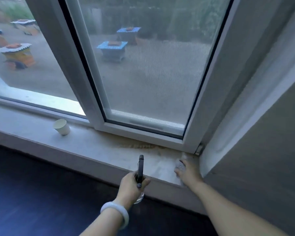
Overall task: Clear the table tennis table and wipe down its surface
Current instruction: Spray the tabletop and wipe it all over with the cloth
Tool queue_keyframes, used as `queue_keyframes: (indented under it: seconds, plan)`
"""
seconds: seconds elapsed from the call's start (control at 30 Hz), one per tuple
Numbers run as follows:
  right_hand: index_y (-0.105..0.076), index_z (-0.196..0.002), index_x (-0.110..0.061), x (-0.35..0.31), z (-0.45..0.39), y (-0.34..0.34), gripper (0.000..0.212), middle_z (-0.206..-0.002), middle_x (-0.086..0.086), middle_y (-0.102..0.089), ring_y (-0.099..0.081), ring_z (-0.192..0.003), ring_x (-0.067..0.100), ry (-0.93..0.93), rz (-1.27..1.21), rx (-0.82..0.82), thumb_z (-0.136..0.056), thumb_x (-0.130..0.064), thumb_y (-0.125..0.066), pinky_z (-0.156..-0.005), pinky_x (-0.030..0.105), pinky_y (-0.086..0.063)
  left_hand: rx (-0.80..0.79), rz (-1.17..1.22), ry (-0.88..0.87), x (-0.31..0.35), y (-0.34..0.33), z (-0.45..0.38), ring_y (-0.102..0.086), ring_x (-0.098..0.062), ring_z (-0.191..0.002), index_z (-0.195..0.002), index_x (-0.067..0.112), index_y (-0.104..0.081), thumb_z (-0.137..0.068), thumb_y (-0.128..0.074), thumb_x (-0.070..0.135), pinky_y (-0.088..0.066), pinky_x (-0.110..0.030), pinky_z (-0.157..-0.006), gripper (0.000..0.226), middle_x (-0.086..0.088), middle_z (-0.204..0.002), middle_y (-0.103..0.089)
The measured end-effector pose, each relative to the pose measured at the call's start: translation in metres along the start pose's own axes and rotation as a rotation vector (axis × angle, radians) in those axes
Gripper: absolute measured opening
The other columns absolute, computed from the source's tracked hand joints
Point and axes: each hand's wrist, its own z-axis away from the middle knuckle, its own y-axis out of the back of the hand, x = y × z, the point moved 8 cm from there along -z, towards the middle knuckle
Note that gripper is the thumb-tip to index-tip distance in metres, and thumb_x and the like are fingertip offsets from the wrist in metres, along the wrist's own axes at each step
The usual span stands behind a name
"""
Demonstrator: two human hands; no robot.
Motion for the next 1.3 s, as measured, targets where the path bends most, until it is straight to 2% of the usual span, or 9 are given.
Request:
queue_keyframes:
  seconds: [0.17,0.33,0.47,0.57,0.63,0.77,0.93,1.2,1.3]
  plan:
    - [-0.026,-0.153,-0.036,0.002,-0.022,-0.019,0.065,-0.164,-0.001,-0.011,-0.016,-0.149,0.027,0.025,0.129,-0.056,-0.097,-0.037,-0.056,-0.120,0.041,-0.021,-0.037,-0.025,-0.015,-0.003,-0.011,-0.041,-0.062,-0.015,-0.062,-0.070,0.023,-0.058,-0.080,-0.077,0.038,-0.049,-0.035,-0.065,0.026,0.003,-0.059,-0.063]
    - [-0.023,-0.155,-0.029,0.016,-0.026,-0.044,0.059,-0.165,0.001,-0.008,-0.011,-0.150,0.027,0.047,0.299,-0.127,-0.101,-0.033,-0.048,-0.121,0.037,-0.014,-0.082,-0.038,-0.023,-0.004,-0.027,-0.061,-0.064,-0.014,-0.068,-0.072,0.024,-0.059,-0.081,-0.075,0.040,-0.050,-0.032,-0.068,0.024,0.000,-0.066,-0.066]
    - [-0.004,-0.158,-0.026,0.028,-0.030,-0.067,0.065,-0.165,0.002,0.006,0.005,-0.152,0.026,0.032,0.398,-0.257,-0.104,-0.039,-0.038,-0.121,0.038,-0.003,-0.070,-0.050,-0.037,-0.002,-0.035,-0.071,-0.060,-0.003,-0.062,-0.070,0.026,-0.058,-0.081,-0.076,0.039,-0.042,-0.016,-0.056,0.025,0.008,-0.061,-0.062]
    - [0.002,-0.157,-0.028,0.039,-0.031,-0.067,0.069,-0.163,-0.001,0.016,0.016,-0.150,0.025,-0.018,0.404,-0.280,-0.103,-0.044,-0.037,-0.121,0.039,0.001,-0.080,-0.062,-0.029,-0.002,-0.042,-0.076,-0.063,-0.009,-0.065,-0.071,0.025,-0.058,-0.082,-0.075,0.039,-0.048,-0.025,-0.061,0.025,0.003,-0.064,-0.066]
    - [0.001,-0.157,-0.027,0.045,-0.034,-0.058,0.072,-0.163,0.001,0.017,0.016,-0.150,0.026,-0.075,0.392,-0.255,-0.101,-0.045,-0.040,-0.121,0.040,0.001,-0.103,-0.036,-0.027,0.002,-0.048,-0.080,-0.064,-0.012,-0.065,-0.072,0.023,-0.058,-0.083,-0.075,0.039,-0.050,-0.026,-0.064,0.025,0.000,-0.065,-0.067]
    - [-0.001,-0.157,-0.027,0.050,-0.037,-0.046,0.076,-0.164,0.001,0.014,0.014,-0.150,0.026,-0.114,0.349,-0.248,-0.099,-0.047,-0.045,-0.121,0.042,0.001,-0.124,0.018,-0.057,0.018,-0.058,-0.088,-0.057,0.004,-0.062,-0.074,0.023,-0.060,-0.081,-0.077,0.035,-0.041,-0.009,-0.056,0.022,0.009,-0.066,-0.060]
    - [-0.009,-0.158,-0.021,0.047,-0.039,-0.036,0.071,-0.165,0.003,0.002,-0.002,-0.151,0.026,-0.086,0.319,-0.193,-0.101,-0.042,-0.046,-0.123,0.038,-0.009,-0.158,0.036,-0.089,0.036,-0.073,-0.104,-0.057,0.005,-0.065,-0.081,0.018,-0.064,-0.080,-0.078,0.034,-0.040,-0.007,-0.058,0.021,0.008,-0.073,-0.062]
    - [-0.015,-0.156,-0.017,0.039,-0.045,-0.027,0.064,-0.164,0.006,-0.008,-0.015,-0.149,0.026,-0.061,0.331,-0.133,-0.103,-0.037,-0.044,-0.119,0.033,-0.017,-0.135,0.171,-0.075,0.035,-0.087,-0.127,-0.059,-0.009,-0.073,-0.087,0.012,-0.066,-0.077,-0.082,0.027,-0.042,-0.008,-0.062,0.024,0.003,-0.078,-0.062]
    - [-0.014,-0.156,-0.017,0.045,-0.044,-0.029,0.063,-0.164,0.007,-0.010,-0.017,-0.149,0.025,-0.051,0.367,-0.142,-0.104,-0.037,-0.041,-0.119,0.032,-0.019,-0.134,0.172,-0.105,0.038,-0.091,-0.134,-0.057,-0.010,-0.073,-0.084,0.018,-0.065,-0.076,-0.083,0.028,-0.042,-0.010,-0.063,0.022,0.006,-0.077,-0.058]
